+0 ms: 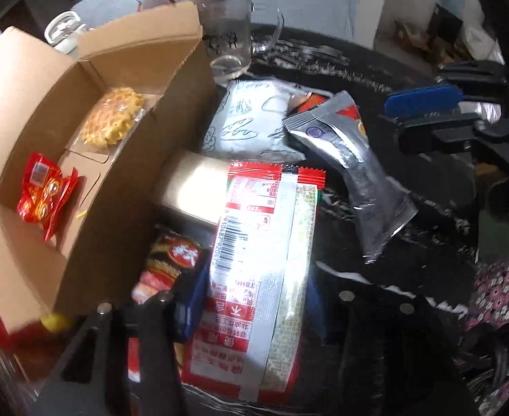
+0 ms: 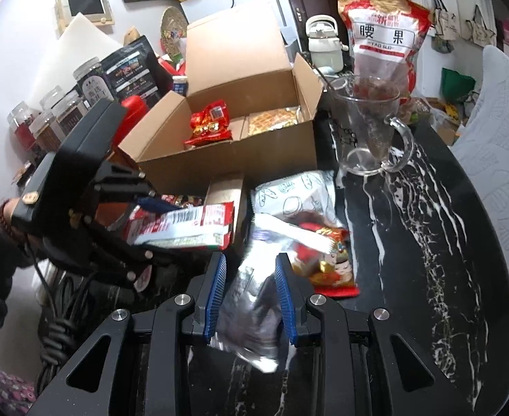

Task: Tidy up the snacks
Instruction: 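Lift the silver chip bag with the right tool while the left tool grasps the red-and-white packet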

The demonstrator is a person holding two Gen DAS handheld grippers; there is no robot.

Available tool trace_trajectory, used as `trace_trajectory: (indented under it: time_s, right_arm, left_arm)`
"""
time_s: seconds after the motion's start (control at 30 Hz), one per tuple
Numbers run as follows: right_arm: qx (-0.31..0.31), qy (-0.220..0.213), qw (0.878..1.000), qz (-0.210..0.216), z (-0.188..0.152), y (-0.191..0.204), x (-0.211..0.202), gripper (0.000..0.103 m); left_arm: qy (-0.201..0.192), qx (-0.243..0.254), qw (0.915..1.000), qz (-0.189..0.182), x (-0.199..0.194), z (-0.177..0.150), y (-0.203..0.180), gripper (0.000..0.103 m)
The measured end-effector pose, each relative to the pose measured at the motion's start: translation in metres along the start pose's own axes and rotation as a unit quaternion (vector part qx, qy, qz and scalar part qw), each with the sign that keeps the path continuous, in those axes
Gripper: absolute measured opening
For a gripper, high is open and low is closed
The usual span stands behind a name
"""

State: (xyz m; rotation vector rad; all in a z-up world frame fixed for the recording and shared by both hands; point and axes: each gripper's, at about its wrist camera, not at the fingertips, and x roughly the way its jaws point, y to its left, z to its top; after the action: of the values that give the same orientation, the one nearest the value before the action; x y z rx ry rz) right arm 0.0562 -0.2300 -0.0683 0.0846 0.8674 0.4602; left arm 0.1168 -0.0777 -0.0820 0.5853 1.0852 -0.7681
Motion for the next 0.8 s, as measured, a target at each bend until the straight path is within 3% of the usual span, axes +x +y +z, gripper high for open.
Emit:
trace_trajectory:
  time_s: [0.1,0.4,0.43,0.5,0.53,0.8]
  right_arm:
    - [-0.007,-0.001,1.000,-0.003,-0.002,0.003,-0.001,0.025]
    - [0.023,0.018,0.999,-0.014,-0.016,0.000,0.002,0.026]
    - [0.028,0.023,0.999,-0.019,-0.017,0.000,0.004,0.030]
    - [0.041,0.025,0.998,-0.040,-0.021,-0.002,0.007,0.059]
    - [0.048,0.025,0.997,-0.046,-0.022,-0.002,0.008,0.080]
    - [0.091,0.047,0.993,-0.063,-0.028,-0.006,0.039,0.083]
  left_arm:
    - [-0.002,-0.031,0.9995,0.012,-0.007,-0.008,-0.004,0.048]
    - [-0.022,-0.116,0.9926,0.031,-0.020,-0.038,-0.015,0.048]
    - [-0.024,-0.123,0.9916,0.033,-0.021,-0.040,-0.016,0.048]
    - [-0.031,-0.146,0.9882,0.034,-0.022,-0.046,-0.014,0.048]
    - [-0.033,-0.154,0.9869,0.035,-0.023,-0.047,-0.012,0.048]
    - [-0.048,-0.205,0.9766,0.043,-0.023,-0.057,-0.005,0.048]
